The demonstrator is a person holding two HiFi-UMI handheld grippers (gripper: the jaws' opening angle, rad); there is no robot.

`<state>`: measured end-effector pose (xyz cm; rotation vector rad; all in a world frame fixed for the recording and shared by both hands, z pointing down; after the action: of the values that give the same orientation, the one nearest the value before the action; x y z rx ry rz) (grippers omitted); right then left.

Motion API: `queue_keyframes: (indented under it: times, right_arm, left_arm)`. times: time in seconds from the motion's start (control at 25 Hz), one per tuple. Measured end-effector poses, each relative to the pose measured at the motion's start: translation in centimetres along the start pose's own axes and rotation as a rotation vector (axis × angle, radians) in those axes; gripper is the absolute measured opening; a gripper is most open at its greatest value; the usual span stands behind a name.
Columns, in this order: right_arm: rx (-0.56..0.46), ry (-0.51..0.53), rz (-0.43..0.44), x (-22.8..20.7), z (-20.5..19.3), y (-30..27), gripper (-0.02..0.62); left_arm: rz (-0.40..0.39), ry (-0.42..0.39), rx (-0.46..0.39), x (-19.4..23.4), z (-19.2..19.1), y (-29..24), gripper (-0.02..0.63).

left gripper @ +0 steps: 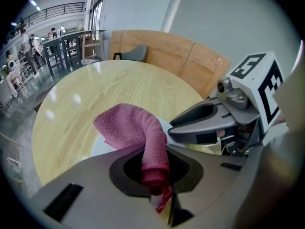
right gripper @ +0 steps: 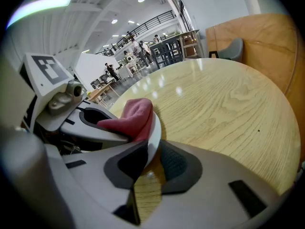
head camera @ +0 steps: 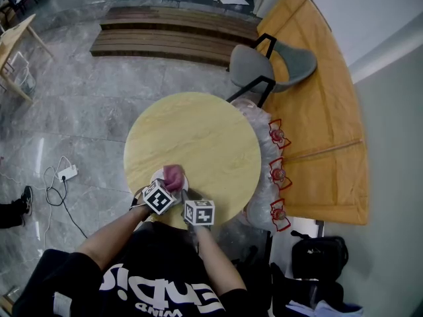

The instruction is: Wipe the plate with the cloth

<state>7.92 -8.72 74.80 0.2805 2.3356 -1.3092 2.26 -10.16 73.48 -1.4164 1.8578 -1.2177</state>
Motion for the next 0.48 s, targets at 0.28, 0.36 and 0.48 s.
queue_keyframes:
  times: [0.28,0.36,0.48]
  right_arm:
    - [-0.001,-0.008,-0.005,0.04,-0.02,0.00,0.094]
    - [-0.003,-0.010,-0.001,-0.01,-0.05,-0.09,0.094]
    - [-0.009,-0.012,-0.002,-0.08,-0.11,-0.13,0.094]
  left_arm:
    - [-0.019,0.009,-0.003,0.15,-0.09,0.07,0.052]
    - [-0.025,0.017,-0.004,0.19,-0.01,0.16,0.052]
    - [-0.020,0.034,0.000,0.46,-0.44,-0.06,0.052]
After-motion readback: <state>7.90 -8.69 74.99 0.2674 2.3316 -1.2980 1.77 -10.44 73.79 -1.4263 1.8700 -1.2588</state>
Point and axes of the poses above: the fingertips, and each gripper's own axes: y backward along the fingers, x to its left, z out of its top, the point moved 2 cm from there along y, backward along the fingers, and after that the axes turned 12 degrees about -y, right-handed, at the moved point
